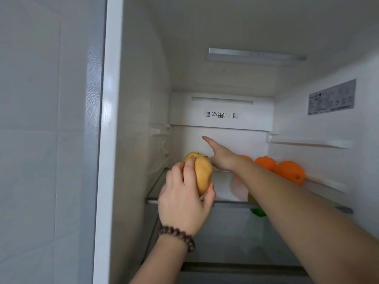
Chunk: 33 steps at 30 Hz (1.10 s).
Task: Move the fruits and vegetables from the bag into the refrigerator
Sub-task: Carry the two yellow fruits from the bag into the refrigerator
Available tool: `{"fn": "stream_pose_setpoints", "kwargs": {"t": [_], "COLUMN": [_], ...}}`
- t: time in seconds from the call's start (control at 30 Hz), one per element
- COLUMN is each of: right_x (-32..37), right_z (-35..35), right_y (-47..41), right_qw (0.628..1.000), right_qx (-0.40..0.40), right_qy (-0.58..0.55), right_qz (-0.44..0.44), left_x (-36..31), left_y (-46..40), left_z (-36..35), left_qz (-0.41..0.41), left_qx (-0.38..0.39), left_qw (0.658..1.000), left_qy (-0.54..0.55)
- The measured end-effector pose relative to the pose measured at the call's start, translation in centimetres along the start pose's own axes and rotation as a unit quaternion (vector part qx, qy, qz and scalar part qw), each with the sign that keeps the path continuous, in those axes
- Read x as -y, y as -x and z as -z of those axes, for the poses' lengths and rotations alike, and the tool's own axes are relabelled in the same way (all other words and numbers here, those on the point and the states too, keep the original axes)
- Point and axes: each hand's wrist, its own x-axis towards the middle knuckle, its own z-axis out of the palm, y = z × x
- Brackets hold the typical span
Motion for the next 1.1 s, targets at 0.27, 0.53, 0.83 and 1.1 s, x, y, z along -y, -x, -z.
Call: {"fn": "stream_pose_setpoints", "kwargs": {"t": [0.27,0.53,0.83,1.1], "right_x": [0.2,-0.3,-5.4,-10.4], "right_z": [-0.3,-1.0,-4.4,-6.9], "right_y": [7.9,17.4,26.9,27.7], "right_qw": [0.994,0.968,0.948,0.959], "right_qx": [-0.094,-0.226,-0.298,-0.178], "right_qy": [0.038,0.038,0.099,0.218], "right_qz": [0.043,0.101,0.049,-0.039], "left_x": [-0.3,-0.7,-0.7,-0.2], "left_y": [-0.1,4.8,10.0,5.7], "left_z": [1.0,4.9,5.0,0.5], "left_qz": [0.004,-0.002,0.055,0.06], "left_qx": [0.051,0.054,0.252,0.345], "left_qw": [0.997,0.973,0.94,0.93], "left_qy": [0.052,0.225,0.225,0.11]}}
